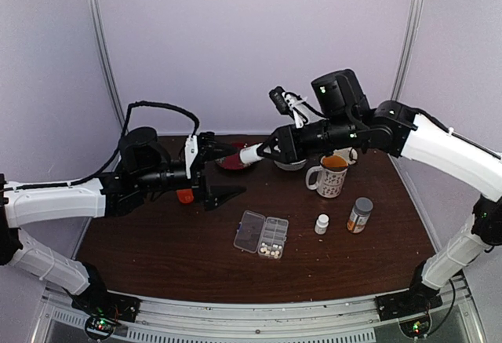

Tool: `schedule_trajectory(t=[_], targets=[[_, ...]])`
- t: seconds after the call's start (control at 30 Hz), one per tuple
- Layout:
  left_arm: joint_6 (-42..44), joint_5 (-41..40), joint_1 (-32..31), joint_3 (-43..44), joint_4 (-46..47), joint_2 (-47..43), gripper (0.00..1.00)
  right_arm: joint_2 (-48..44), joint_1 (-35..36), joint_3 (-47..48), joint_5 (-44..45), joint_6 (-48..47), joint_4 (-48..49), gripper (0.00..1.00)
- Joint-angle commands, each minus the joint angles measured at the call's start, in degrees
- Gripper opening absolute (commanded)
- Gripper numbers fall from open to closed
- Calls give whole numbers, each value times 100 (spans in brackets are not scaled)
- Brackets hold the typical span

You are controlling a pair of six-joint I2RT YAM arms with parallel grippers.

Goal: Sort the pills into containers
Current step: Pass from the left arm to the right, then place the pill bottle at the center of the board.

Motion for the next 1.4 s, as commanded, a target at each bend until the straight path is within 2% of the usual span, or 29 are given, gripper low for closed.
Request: schedule_trajectory(t=[0.0,0.17,0.53,0.7,1.13,1.2,1.23,1.33,1.37], targets=[[-40,-735,2,-224,58,-255,98,744,-122,952,2011,-1532,-1958,11],[-43,-1412,4,-139,-566,-404,98,1962,-384,2115,2490,-2108,-3111,12],[-277,-2310,11,-160,-1012,-689,98,3953,-1149,3724,2388,-2787,-3750,14],[-675,-2946,39,-138,-1022,-599,97,4449,-1316,3916,2575,-2996,-3799,14],[-1159,-3330,65,432,-1934,-310,98,5083,-1452,3879,2773,-3168,-3677,16],[-1173,-3337,68,406,-1899,-340,98,5092,-1460,3820,2732,-3163,-3616,22],[-1182,-3351,64,373,-1869,-360,98,5086,-1461,3805,2702,-3164,-3594,30],[-1203,-3375,65,333,-1825,-387,97,5027,-1461,3835,2662,-3142,-3571,73],[-1212,-3375,64,336,-1837,-381,98,4957,-1461,3858,2677,-3125,-3572,84]])
